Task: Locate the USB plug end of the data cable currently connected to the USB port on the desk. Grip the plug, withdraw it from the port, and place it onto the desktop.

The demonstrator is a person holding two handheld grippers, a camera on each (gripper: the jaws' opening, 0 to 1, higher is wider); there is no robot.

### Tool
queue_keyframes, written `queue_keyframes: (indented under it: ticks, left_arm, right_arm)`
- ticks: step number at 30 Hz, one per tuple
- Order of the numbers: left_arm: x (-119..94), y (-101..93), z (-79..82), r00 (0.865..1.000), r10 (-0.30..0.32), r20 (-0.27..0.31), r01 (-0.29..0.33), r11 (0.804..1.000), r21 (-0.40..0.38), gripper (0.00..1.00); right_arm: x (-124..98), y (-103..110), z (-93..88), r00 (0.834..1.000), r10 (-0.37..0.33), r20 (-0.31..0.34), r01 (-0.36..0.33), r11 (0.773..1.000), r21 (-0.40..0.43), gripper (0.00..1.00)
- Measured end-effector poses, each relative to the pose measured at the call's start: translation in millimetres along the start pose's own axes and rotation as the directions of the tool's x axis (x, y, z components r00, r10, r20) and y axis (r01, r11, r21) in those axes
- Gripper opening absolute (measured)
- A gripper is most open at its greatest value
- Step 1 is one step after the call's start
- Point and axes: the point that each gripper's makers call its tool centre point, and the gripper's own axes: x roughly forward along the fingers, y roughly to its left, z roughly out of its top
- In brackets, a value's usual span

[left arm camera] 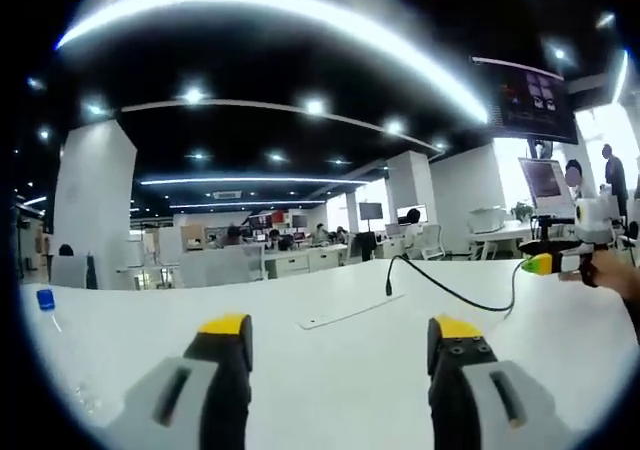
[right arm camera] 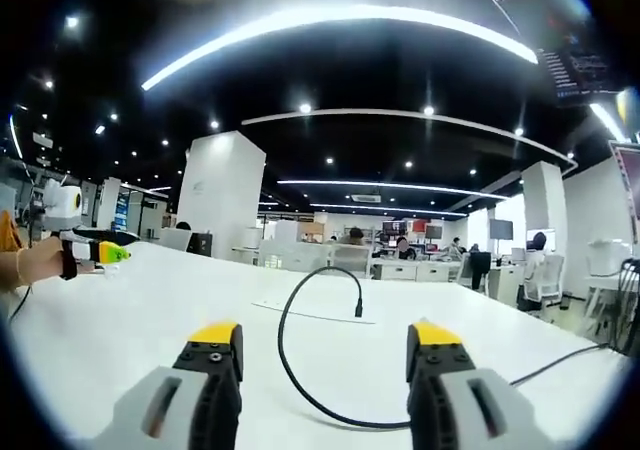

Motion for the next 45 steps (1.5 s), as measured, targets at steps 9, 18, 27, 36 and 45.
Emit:
queue_keyframes:
  ticks: [9, 18, 27, 36, 45]
  left_arm:
    - [18, 6.5, -0.7, 1.0, -0.01, 0.004, 0.01, 1.0, 0.001, 0.7]
    - [26, 8.0, -7.8, 1.0, -0.026, 0.015, 0.026, 1.0, -0.011, 0.68]
    - [36, 8.1, -12.9, 0.999, -0.03, 0.014, 0.03, 1.0, 0.006, 0.68]
    - [51, 10.8, -22.8, 0.999, -0.045, 0.002, 0.045, 0.998, 0.051, 0.66]
    - [69, 24.0, -41.7, 0.998, -0.037, -0.042, 0.037, 0.999, 0.021, 0.66]
  right_arm:
    - [6, -1, -3.7, 1.0, -0.001, -0.019, 0.001, 1.0, 0.003, 0.66]
    - [12, -4, 1.4, 1.0, -0.005, -0.013, 0.005, 1.0, -0.025, 0.65]
    - [26, -4, 8.7, 1.0, 0.001, 0.014, 0.0, 0.999, -0.04, 0.65]
    - [42, -11, 2.5, 1.0, -0.012, -0.026, 0.009, 0.995, -0.098, 0.65]
    - [62, -19, -10.4, 0.997, -0.02, -0.079, 0.012, 0.995, -0.095, 0.62]
